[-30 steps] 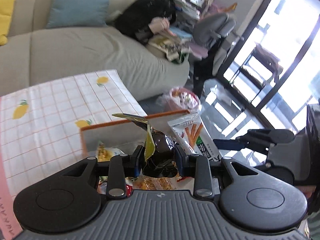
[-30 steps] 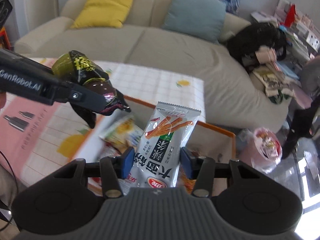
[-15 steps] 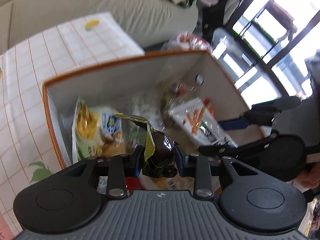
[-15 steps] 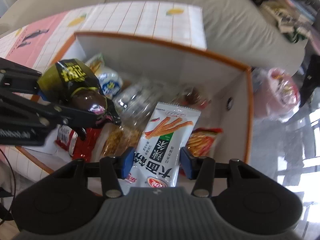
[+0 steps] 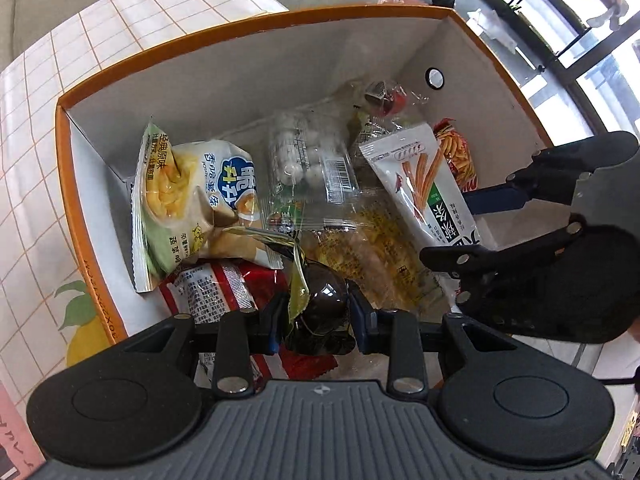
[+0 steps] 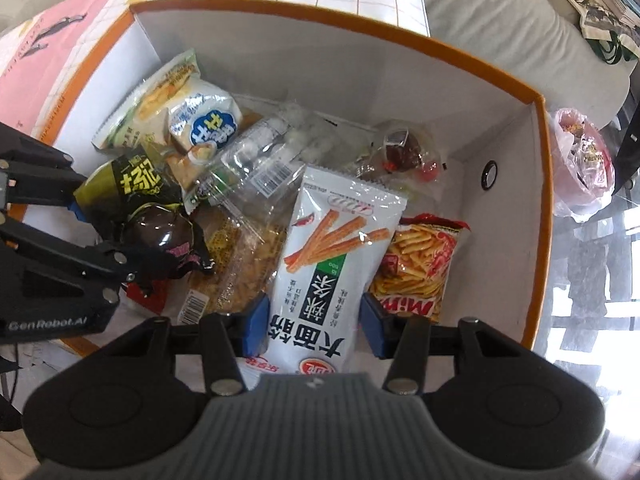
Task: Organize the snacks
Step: 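Open both tools to drop the two snacks into the box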
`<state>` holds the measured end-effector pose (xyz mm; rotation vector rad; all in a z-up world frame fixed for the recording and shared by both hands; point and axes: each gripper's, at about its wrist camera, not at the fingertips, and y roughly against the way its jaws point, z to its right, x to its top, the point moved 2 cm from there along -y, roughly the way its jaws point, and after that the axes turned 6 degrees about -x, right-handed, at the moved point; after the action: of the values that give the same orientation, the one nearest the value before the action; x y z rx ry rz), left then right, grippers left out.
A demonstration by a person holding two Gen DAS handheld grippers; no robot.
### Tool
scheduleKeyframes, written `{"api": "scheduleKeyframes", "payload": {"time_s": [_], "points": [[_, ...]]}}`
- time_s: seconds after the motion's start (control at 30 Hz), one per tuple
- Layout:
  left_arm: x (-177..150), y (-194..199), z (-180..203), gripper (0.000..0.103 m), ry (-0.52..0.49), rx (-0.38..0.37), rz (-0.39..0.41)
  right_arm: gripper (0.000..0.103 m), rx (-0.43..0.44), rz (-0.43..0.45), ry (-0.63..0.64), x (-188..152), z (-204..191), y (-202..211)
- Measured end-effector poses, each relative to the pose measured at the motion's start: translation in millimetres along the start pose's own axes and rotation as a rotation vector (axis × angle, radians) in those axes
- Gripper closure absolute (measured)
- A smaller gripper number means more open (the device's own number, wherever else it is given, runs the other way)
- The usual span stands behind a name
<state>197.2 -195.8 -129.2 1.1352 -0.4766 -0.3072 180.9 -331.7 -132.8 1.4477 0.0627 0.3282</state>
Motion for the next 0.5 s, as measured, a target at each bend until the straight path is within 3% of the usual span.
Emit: {"api": "scheduleKeyframes", "payload": {"time_s": [0.17, 0.4, 0.5], "points": [[2.2, -1.8, 6.2, 0.064, -0.020, 0.035, -0.015, 0.054, -0.012, -0.026, -0.006, 4.1, -2.5, -9.0], [-2.0, 5.9, 10.9, 0.035, -0.032, 0.053, 0.000, 0.043, 0.000, -0.032, -0.019, 4.2, -0.8, -3.7], [-5.9, 23.7, 16.0, 0.033, -0.049, 0.071, 0.027, 0.040, 0.001, -0.025, -0.033, 4.4, 0.3, 4.6]]}}
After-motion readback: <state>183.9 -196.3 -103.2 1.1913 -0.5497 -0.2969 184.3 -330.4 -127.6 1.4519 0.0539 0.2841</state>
